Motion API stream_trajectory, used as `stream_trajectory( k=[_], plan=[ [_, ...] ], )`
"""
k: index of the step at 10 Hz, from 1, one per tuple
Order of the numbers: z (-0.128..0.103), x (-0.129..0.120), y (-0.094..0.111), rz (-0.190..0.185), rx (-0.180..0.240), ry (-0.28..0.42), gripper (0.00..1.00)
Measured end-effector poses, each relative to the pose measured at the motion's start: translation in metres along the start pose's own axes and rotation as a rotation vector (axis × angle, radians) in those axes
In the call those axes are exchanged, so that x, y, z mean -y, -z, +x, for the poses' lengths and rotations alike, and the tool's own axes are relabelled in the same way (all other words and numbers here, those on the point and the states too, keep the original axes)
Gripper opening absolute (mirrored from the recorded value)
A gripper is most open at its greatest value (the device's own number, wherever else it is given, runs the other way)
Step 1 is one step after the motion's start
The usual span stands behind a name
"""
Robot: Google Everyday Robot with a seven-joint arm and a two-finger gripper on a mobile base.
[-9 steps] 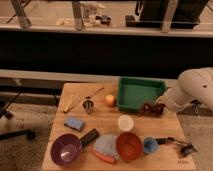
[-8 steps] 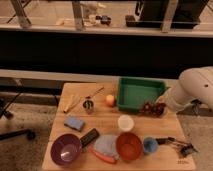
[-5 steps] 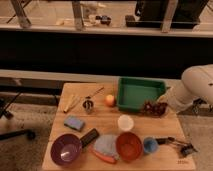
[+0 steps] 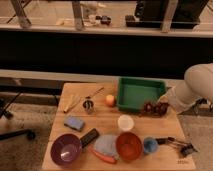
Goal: Place grapes in purple bowl
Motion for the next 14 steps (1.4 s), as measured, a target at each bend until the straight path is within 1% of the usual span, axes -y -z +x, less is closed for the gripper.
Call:
stream_trajectory(
  k=[7, 10, 14],
  plan=[
    [-0.006, -0.002, 0.011, 0.001, 0.002, 0.026, 0.00],
    [-0.008, -0.003, 0.012, -0.004, 0.017, 0.029, 0.00],
    [-0.015, -0.007, 0.007, -0.023, 0.041, 0.040, 0.00]
  ],
)
